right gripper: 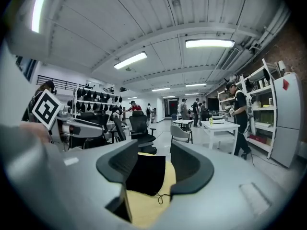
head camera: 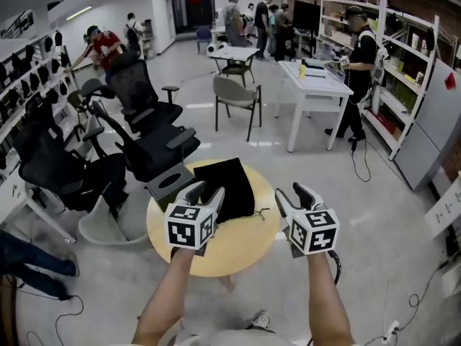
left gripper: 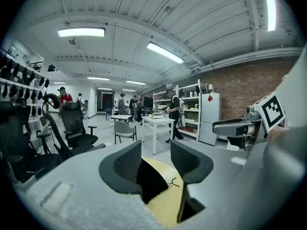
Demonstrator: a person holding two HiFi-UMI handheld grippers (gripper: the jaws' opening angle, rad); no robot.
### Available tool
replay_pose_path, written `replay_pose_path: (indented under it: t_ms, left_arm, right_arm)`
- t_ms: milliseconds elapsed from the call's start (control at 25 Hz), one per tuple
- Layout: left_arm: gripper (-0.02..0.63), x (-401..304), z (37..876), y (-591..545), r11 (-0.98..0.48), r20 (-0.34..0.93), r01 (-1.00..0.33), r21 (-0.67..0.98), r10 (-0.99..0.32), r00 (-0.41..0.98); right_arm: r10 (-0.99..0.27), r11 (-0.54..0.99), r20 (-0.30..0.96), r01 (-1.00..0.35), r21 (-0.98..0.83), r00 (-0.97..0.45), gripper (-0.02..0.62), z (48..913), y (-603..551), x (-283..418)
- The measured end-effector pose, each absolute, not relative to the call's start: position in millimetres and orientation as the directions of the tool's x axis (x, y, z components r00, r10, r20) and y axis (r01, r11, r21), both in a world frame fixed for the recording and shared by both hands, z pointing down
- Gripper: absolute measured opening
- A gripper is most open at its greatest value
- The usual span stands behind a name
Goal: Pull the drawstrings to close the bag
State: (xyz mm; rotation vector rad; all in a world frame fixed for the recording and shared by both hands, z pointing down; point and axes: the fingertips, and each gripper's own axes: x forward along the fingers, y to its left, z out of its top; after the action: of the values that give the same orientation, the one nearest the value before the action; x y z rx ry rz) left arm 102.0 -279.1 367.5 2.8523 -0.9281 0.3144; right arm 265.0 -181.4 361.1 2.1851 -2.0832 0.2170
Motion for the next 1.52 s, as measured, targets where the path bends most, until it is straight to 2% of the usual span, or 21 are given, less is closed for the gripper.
replay_pose_path:
  t_ms: [360, 680, 1520]
  left_arm:
    - [0.196, 116.8, 364.5, -285.2, -0.734, 0.234, -0.677, 0.058, -0.649, 0.724]
    - [0.196, 101.6, 374.6, -301.6, -0.691, 0.245, -0.721, 0.058, -0.69, 0.681]
    - [0.196, 82.4, 390.1, -372.1, -0.737, 0.24, -0.67, 0.087, -0.637, 0.732]
  right_arm:
    - [-0.98, 0.058, 0.19, -0.998, -0.016, -0.06, 0.221, 361.9, -203.9, 290.0]
    - [-0.974, 0.106, 0.199, -0.994, -0.027, -0.109, 0.224, 373.2, -228.0, 285.0]
    - [-0.97, 0.071, 0.235, -0.997, 0.015, -0.065, 0.23, 384.0, -287.6, 252.9]
